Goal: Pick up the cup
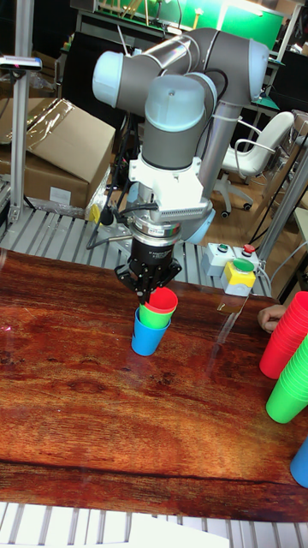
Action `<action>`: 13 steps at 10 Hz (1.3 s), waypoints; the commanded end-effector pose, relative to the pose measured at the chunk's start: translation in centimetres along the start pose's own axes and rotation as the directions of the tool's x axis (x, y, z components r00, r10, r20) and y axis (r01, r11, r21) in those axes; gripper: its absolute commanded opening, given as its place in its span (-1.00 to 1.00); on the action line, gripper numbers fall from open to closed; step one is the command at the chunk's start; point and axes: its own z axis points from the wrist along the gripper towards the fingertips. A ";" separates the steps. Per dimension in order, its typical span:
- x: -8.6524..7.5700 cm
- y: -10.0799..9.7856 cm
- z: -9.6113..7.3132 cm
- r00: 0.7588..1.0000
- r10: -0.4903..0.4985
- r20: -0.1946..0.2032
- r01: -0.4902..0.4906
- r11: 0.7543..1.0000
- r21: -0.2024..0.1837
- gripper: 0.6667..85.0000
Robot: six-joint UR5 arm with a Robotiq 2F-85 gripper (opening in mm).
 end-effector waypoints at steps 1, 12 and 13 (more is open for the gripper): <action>0.0 -0.1 -0.5 1.000 -0.002 0.001 0.002 1.000 0.010 -0.98; 0.2 -0.4 -3.4 1.000 -0.024 -0.001 0.024 0.998 0.057 -0.98; 0.1 -0.1 -3.4 1.000 -0.019 0.002 0.019 0.999 0.048 -0.98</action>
